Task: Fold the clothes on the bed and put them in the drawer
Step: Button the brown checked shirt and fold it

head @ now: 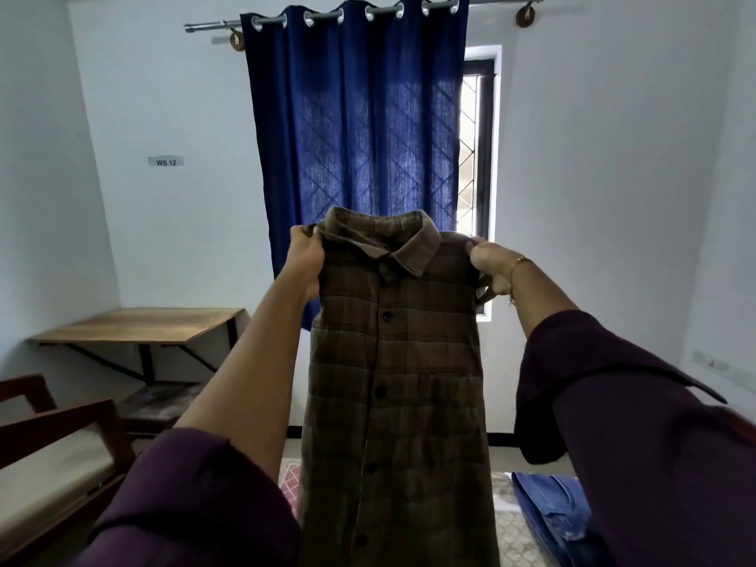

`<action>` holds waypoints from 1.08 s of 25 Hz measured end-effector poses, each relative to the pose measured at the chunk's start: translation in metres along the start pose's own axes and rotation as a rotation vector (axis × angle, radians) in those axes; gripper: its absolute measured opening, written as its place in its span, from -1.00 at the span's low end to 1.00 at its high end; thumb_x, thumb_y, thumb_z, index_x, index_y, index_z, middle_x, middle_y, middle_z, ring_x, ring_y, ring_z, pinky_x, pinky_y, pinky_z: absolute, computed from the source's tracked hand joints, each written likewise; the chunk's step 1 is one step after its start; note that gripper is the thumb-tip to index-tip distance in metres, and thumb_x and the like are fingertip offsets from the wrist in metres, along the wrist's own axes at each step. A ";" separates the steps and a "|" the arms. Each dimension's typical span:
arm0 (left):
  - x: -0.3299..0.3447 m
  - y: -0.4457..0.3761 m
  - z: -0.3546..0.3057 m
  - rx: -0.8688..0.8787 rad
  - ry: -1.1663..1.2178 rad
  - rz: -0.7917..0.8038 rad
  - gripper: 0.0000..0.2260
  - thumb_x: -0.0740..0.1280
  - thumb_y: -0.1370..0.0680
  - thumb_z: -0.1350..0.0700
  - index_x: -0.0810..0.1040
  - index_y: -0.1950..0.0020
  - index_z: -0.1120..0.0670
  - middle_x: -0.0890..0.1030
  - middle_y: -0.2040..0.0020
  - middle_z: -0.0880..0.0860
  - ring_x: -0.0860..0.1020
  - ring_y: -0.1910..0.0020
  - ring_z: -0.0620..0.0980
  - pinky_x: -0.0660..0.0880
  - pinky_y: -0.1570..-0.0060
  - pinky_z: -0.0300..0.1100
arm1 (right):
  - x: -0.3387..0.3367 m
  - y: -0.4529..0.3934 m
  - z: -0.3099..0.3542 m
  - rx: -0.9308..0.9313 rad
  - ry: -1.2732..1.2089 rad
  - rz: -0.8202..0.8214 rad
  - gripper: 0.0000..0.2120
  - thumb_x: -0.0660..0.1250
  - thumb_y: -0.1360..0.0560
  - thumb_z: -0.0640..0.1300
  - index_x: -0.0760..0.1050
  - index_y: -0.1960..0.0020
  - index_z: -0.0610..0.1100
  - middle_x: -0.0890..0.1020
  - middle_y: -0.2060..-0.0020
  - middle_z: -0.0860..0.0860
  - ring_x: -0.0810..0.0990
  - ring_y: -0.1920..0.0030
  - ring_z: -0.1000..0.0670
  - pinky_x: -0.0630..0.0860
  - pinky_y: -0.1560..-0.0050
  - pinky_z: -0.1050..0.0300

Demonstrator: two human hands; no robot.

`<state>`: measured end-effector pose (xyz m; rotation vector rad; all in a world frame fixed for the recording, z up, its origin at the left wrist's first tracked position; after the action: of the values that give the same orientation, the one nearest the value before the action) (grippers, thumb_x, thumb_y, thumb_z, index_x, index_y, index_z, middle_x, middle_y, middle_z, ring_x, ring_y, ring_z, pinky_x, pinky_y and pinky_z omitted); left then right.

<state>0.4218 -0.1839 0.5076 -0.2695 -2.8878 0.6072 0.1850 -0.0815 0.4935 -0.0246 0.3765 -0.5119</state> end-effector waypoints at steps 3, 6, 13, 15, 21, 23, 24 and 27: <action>0.007 0.003 0.009 -0.028 -0.080 0.064 -0.93 0.06 -0.67 0.09 0.26 -0.09 0.08 0.44 0.06 0.05 0.46 0.18 -0.08 0.48 0.34 -0.18 | -0.004 -0.003 -0.007 -0.034 -0.055 -0.138 -0.66 0.01 -0.61 -0.31 0.32 -0.36 -0.21 0.44 -0.26 -0.26 0.44 -0.25 -0.27 0.40 -0.28 -0.14; 0.006 0.006 0.018 -0.052 -0.102 0.090 -0.92 0.07 -0.67 0.08 0.28 -0.08 0.07 0.44 0.09 0.03 0.45 0.18 -0.10 0.48 0.28 -0.19 | 0.005 0.001 -0.021 0.044 -0.334 -0.158 -0.69 -0.05 -0.62 -0.32 0.42 0.10 -0.11 0.53 0.18 -0.15 0.53 0.23 -0.14 0.54 0.04 -0.09; -0.009 0.016 0.019 -0.095 0.070 0.103 -0.88 0.09 -0.66 0.11 0.38 0.03 0.02 0.52 0.10 0.04 0.50 0.18 -0.07 0.49 0.26 -0.19 | 0.005 -0.009 -0.004 -0.158 -0.187 -0.105 -0.67 -0.03 -0.62 -0.30 0.44 -0.24 -0.16 0.54 0.03 -0.09 0.46 -0.07 -0.12 0.51 0.08 0.10; -0.012 0.016 0.015 -0.108 0.118 0.123 -0.86 0.10 -0.66 0.12 0.39 0.05 0.03 0.53 0.13 0.04 0.51 0.20 -0.08 0.50 0.28 -0.20 | 0.000 -0.010 -0.001 -0.101 0.333 -0.173 -0.62 0.01 -0.58 -0.26 0.38 -0.34 -0.12 0.34 -0.30 -0.16 0.29 -0.31 -0.20 0.35 -0.21 -0.03; -0.005 0.013 0.006 -0.085 0.103 0.183 -0.86 0.11 -0.66 0.12 0.38 0.07 0.03 0.52 0.14 0.04 0.49 0.21 -0.09 0.52 0.26 -0.23 | 0.005 -0.020 0.000 -0.032 0.115 -0.189 -0.65 0.02 -0.60 -0.24 0.39 -0.30 -0.32 0.48 -0.25 -0.25 0.48 -0.24 -0.21 0.45 -0.23 -0.04; -0.003 0.014 0.002 -0.085 0.093 0.207 -0.86 0.11 -0.66 0.12 0.40 0.06 0.03 0.53 0.13 0.05 0.51 0.20 -0.08 0.53 0.26 -0.22 | 0.014 -0.023 -0.007 0.062 -0.360 -0.138 -0.64 -0.05 -0.60 -0.20 0.51 0.01 -0.25 0.59 0.04 -0.22 0.58 0.08 -0.19 0.56 0.09 -0.11; -0.003 0.014 -0.001 -0.089 0.099 0.217 -0.86 0.11 -0.66 0.12 0.42 0.05 0.03 0.54 0.14 0.05 0.51 0.20 -0.08 0.55 0.30 -0.23 | 0.017 -0.026 -0.010 0.102 -0.556 -0.142 -0.61 -0.08 -0.59 -0.20 0.48 0.18 -0.22 0.59 0.19 -0.18 0.57 0.20 -0.16 0.55 0.20 -0.10; -0.012 0.011 -0.004 -0.121 0.144 0.227 -0.86 0.12 -0.65 0.11 0.45 0.03 0.02 0.57 0.14 0.06 0.54 0.20 -0.05 0.57 0.38 -0.25 | 0.023 -0.032 -0.008 0.105 -0.622 -0.113 -0.52 -0.10 -0.59 -0.19 0.37 0.42 -0.18 0.59 0.37 -0.15 0.56 0.29 -0.12 0.56 0.19 -0.14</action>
<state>0.4357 -0.1751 0.5048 -0.6374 -2.7781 0.4271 0.1855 -0.1205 0.4822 -0.1011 -0.2615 -0.6060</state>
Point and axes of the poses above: each hand's wrist, its own y-axis away from the middle knuckle, its own x-axis out of the palm, z = x × y, the point moved 6 cm from there along -y, towards the middle knuckle
